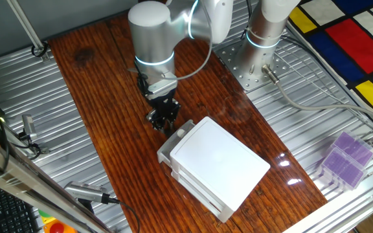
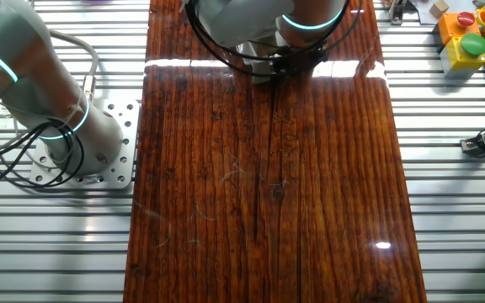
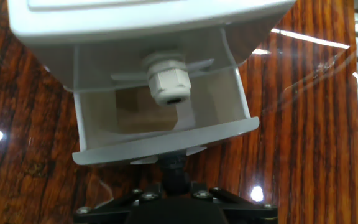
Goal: Take something out of a drawer
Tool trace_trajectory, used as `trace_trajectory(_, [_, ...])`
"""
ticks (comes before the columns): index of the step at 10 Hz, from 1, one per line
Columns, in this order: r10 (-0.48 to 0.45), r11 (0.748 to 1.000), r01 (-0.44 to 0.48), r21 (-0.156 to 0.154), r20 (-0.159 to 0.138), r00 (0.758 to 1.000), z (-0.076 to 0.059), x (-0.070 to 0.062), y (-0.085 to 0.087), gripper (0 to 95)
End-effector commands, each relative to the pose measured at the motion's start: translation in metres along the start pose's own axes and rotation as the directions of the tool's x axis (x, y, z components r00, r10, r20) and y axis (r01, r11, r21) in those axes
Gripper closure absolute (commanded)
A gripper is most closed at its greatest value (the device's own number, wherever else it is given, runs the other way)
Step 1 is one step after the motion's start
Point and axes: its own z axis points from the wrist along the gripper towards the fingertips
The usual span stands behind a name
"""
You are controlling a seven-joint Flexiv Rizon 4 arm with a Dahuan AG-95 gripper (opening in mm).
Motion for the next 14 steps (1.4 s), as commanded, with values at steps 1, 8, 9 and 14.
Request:
trace_trajectory(1, [0.0,1.0,0.0,0.001,-0.005,1.0,0.0,0.004,0.0,95.0])
trace_trajectory(8, [-0.011,1.0,0.011,-0.006,-0.013,1.0,-0.007,0.017,-0.001,95.0])
trace_trajectory(9, [-0.012,1.0,0.011,-0.006,-0.016,1.0,-0.006,0.019,-0.001,95.0])
trace_trajectory(14, [-0.017,1.0,0.017,-0.008,-0.021,1.0,-0.008,0.025,0.0,95.0])
